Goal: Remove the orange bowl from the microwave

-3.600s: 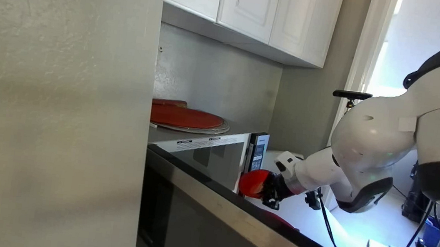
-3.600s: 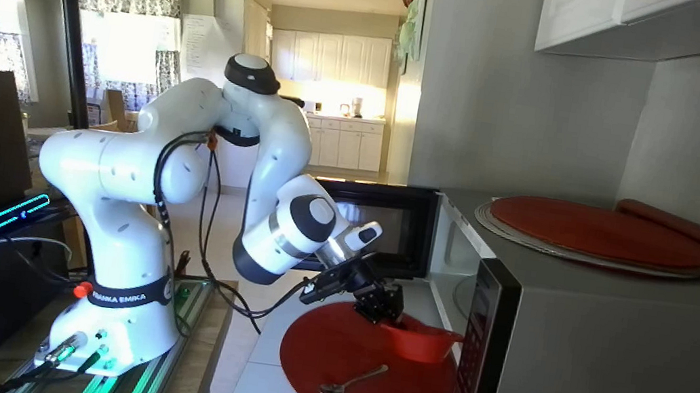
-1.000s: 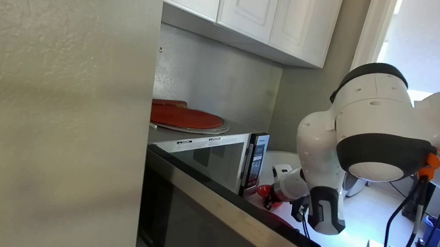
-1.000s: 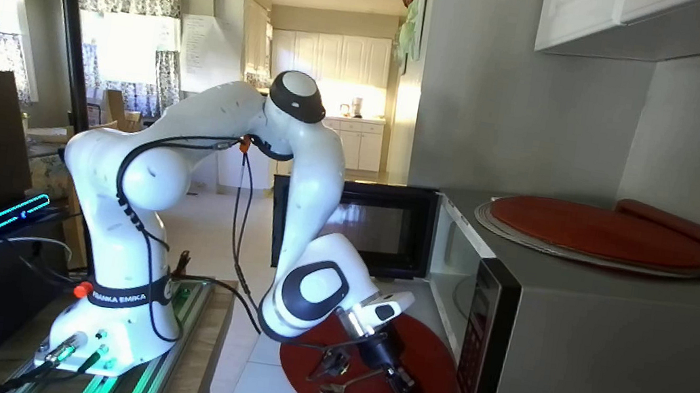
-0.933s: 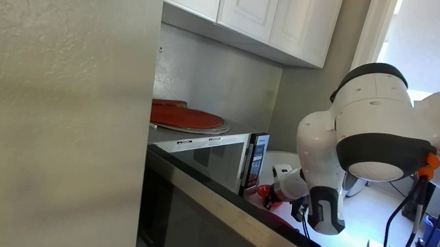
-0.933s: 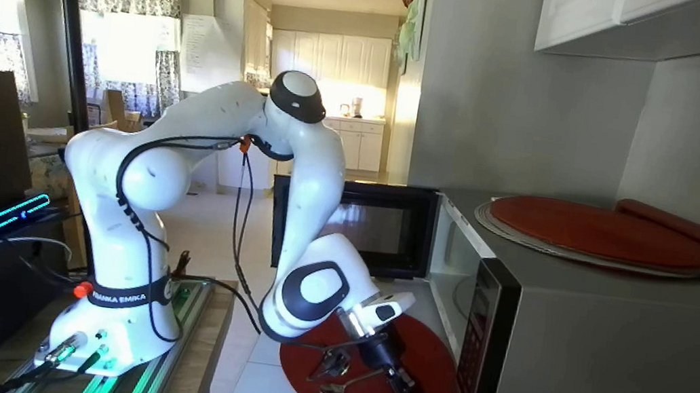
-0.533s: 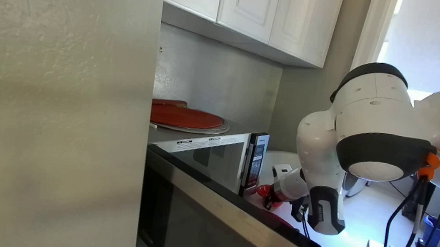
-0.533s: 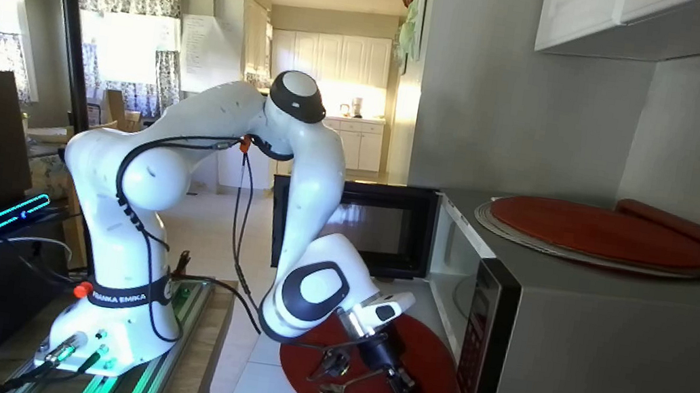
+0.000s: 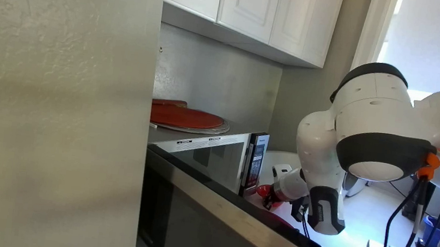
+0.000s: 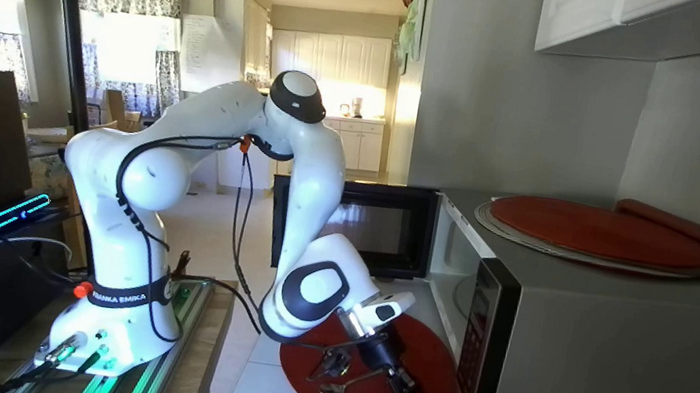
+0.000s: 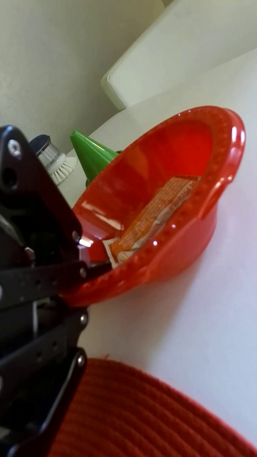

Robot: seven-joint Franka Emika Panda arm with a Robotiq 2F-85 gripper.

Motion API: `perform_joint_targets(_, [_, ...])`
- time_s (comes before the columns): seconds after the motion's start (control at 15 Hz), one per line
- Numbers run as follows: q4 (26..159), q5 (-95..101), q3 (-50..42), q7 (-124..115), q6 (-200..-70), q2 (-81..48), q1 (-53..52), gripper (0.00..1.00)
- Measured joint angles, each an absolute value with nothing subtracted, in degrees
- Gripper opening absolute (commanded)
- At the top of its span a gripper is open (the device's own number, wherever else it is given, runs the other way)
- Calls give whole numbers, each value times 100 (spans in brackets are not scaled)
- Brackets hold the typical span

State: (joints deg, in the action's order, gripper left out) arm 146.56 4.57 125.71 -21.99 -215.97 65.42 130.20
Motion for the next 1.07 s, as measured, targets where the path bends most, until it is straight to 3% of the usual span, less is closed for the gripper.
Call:
perform_joint_targets(0.27, [14656,457,12571,-2199,-21596,6542,13020,1])
perform_joint_targets(0.33, [14656,457,12572,-2191,-21597,6542,13020,30])
perform_joint_targets(0.53, [14656,457,12595,-2158,-21657,6507,13039,44])
perform_joint_targets(1.07, [14690,586,12601,-1914,-21661,6167,13130,99])
